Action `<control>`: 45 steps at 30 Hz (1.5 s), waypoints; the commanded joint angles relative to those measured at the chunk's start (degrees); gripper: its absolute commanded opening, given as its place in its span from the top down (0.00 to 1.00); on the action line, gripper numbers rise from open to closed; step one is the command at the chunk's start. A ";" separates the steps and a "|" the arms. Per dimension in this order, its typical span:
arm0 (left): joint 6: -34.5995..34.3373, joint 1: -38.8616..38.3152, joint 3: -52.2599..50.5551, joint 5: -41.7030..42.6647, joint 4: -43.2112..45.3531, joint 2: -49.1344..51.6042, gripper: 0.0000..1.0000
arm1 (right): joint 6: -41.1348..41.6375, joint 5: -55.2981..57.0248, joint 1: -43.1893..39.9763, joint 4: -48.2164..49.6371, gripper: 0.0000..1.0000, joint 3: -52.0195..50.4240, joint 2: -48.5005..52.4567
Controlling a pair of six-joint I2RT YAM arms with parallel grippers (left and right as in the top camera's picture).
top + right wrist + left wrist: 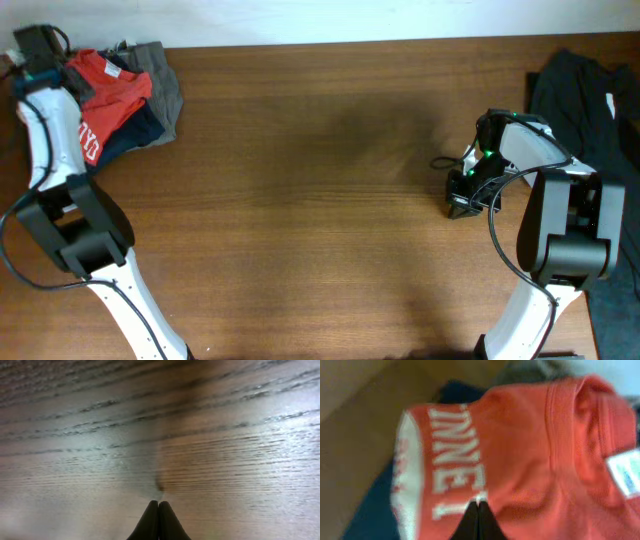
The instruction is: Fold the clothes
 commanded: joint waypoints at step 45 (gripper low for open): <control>12.50 -4.68 -30.32 9.07 56.33 3.96 0.98 | -0.26 -1.57 0.11 -0.94 0.96 -0.20 0.42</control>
